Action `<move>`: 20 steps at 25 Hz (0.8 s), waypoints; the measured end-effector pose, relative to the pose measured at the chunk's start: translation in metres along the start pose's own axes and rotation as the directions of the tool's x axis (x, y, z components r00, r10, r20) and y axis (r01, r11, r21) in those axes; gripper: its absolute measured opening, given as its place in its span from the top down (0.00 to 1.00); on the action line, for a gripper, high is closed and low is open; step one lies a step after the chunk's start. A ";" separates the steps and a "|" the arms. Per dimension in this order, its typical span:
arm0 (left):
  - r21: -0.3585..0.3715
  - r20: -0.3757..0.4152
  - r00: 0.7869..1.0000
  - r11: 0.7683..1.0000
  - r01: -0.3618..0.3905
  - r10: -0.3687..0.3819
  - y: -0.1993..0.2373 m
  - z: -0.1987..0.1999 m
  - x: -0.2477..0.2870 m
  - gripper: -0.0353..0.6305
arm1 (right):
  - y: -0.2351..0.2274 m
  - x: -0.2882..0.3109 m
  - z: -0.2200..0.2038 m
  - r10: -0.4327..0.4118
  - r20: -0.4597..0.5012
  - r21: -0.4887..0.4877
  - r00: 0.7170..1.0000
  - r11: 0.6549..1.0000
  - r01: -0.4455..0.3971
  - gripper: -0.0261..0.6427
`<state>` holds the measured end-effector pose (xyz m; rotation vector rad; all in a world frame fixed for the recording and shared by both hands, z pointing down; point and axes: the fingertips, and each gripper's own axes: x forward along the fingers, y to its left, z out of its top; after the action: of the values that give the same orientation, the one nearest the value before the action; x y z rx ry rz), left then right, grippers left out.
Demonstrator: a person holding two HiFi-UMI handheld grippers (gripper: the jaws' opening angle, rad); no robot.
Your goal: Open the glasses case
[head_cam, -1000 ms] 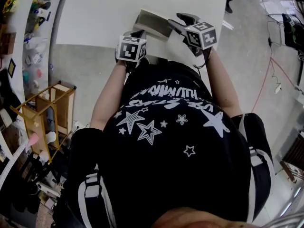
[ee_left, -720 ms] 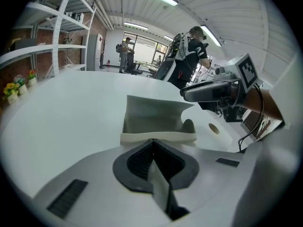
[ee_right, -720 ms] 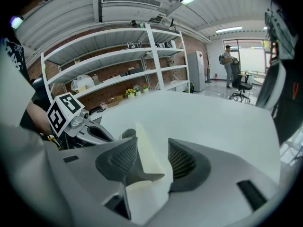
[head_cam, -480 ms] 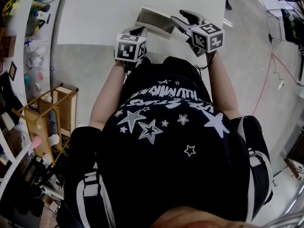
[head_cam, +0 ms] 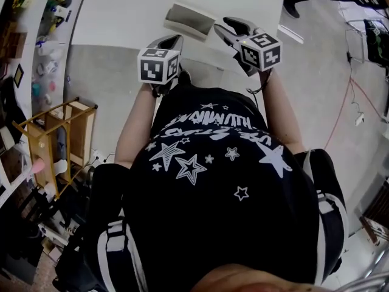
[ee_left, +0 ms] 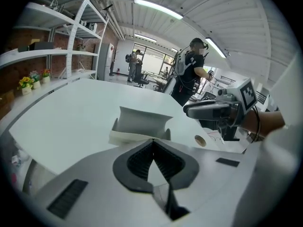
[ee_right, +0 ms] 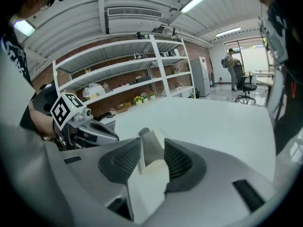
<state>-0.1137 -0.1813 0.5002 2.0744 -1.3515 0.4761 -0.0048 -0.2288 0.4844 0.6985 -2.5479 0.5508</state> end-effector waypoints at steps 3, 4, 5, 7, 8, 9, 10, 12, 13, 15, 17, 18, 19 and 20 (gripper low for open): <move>-0.014 0.039 0.999 1.000 -0.015 0.015 -0.026 -0.003 -0.011 0.93 | 0.004 -0.022 -0.014 0.021 -0.004 -0.010 1.000 1.000 -0.021 0.75; -0.018 0.057 0.998 1.000 -0.022 0.023 -0.034 -0.004 -0.014 0.93 | 0.006 -0.029 -0.018 0.031 0.002 -0.011 1.000 0.999 -0.031 0.76; -0.021 0.075 0.997 0.999 -0.030 0.032 -0.043 -0.004 -0.018 0.93 | 0.007 -0.037 -0.021 0.039 0.010 -0.017 0.999 0.999 -0.039 0.77; -0.022 0.109 0.993 0.999 -0.048 0.051 -0.060 -0.007 -0.024 0.93 | 0.008 -0.053 -0.027 0.048 0.034 -0.036 0.998 0.998 -0.047 0.78; -0.020 0.124 0.991 0.998 -0.056 0.058 -0.070 -0.008 -0.027 0.93 | 0.007 -0.063 -0.030 0.046 0.048 -0.044 0.998 0.998 -0.044 0.80; -0.018 0.137 0.988 0.998 -0.062 0.064 -0.082 -0.010 -0.030 0.93 | 0.006 -0.074 -0.033 0.042 0.062 -0.049 0.997 0.998 -0.039 0.84; -0.016 0.151 0.986 0.998 -0.066 0.068 -0.094 -0.012 -0.033 0.93 | 0.004 -0.086 -0.038 0.038 0.075 -0.049 0.996 0.998 -0.034 0.86; -0.017 0.179 0.981 0.997 -0.075 0.076 -0.117 -0.016 -0.040 0.93 | 0.001 -0.108 -0.047 0.041 0.096 -0.030 0.995 0.999 -0.038 0.88; -0.020 0.194 0.977 0.996 -0.082 0.084 -0.128 -0.018 -0.044 0.93 | 0.000 -0.117 -0.052 0.048 0.107 -0.014 0.993 0.999 -0.046 0.89; -0.026 0.220 0.970 0.995 -0.097 0.101 -0.149 -0.024 -0.055 0.93 | 0.001 -0.136 -0.061 0.066 0.127 0.018 0.990 0.997 -0.068 0.93; -0.024 0.242 0.964 0.994 -0.110 0.113 -0.169 -0.028 -0.067 0.93 | 0.004 -0.153 -0.067 0.085 0.140 0.035 0.987 0.995 -0.091 0.94; -0.025 0.252 0.960 0.993 -0.119 0.122 -0.178 -0.031 -0.073 0.93 | 0.007 -0.161 -0.071 0.098 0.143 0.038 0.985 0.994 -0.104 0.95; -0.031 0.262 0.956 0.991 -0.130 0.133 -0.186 -0.035 -0.081 0.93 | 0.011 -0.168 -0.074 0.113 0.144 0.039 0.983 0.992 -0.120 0.95; -0.040 0.274 0.951 0.990 -0.138 0.144 -0.194 -0.039 -0.088 0.93 | 0.016 -0.174 -0.079 0.129 0.145 0.040 0.981 0.990 -0.136 0.95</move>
<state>0.0276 -0.0379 0.4198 2.0939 -1.6664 0.2340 0.1454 -0.1126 0.4571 0.6068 -2.7371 0.6308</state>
